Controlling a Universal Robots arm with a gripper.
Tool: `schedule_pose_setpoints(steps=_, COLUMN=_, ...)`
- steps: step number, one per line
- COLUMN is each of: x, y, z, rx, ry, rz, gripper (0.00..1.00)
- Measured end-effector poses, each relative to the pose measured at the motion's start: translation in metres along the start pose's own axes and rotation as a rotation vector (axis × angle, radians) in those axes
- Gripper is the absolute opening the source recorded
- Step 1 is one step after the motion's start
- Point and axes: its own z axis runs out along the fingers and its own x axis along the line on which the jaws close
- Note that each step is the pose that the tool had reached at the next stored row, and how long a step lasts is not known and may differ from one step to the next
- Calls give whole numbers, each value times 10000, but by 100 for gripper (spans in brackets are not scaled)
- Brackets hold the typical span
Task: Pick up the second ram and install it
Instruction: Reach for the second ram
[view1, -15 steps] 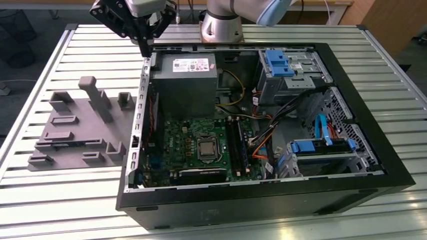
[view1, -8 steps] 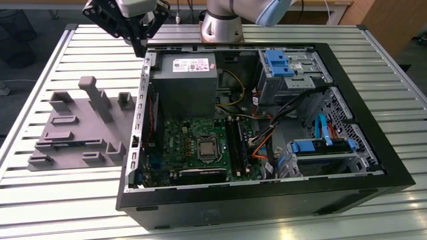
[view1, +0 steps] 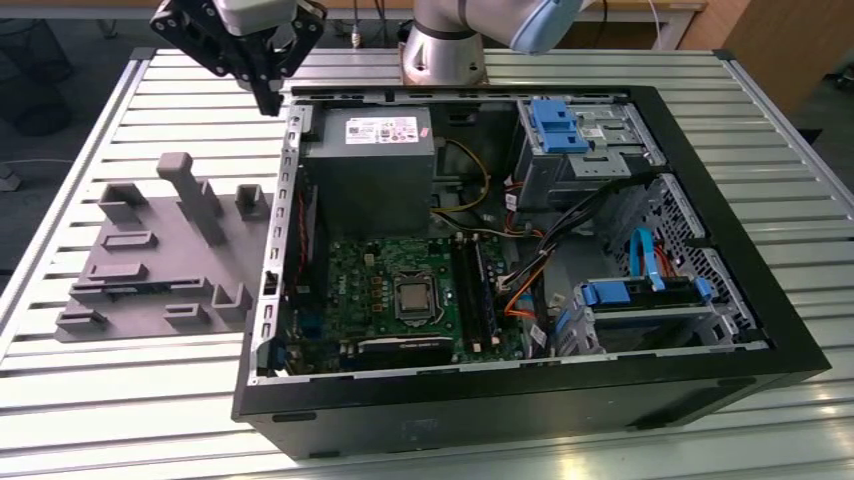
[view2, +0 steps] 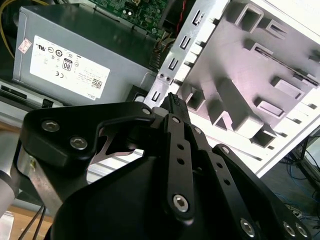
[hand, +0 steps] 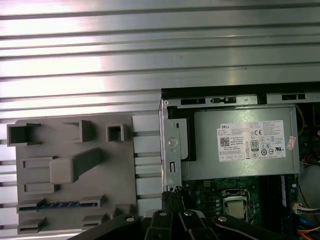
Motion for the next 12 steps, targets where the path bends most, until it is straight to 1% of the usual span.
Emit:
schedule_pose_setpoints(steps=7, x=88, y=-7, z=3, rx=1, ry=1, rz=-1, gripper=13)
schedule_pose_setpoints(steps=12, x=171, y=-13, z=4, rx=0, ry=0, rz=-1, gripper=13)
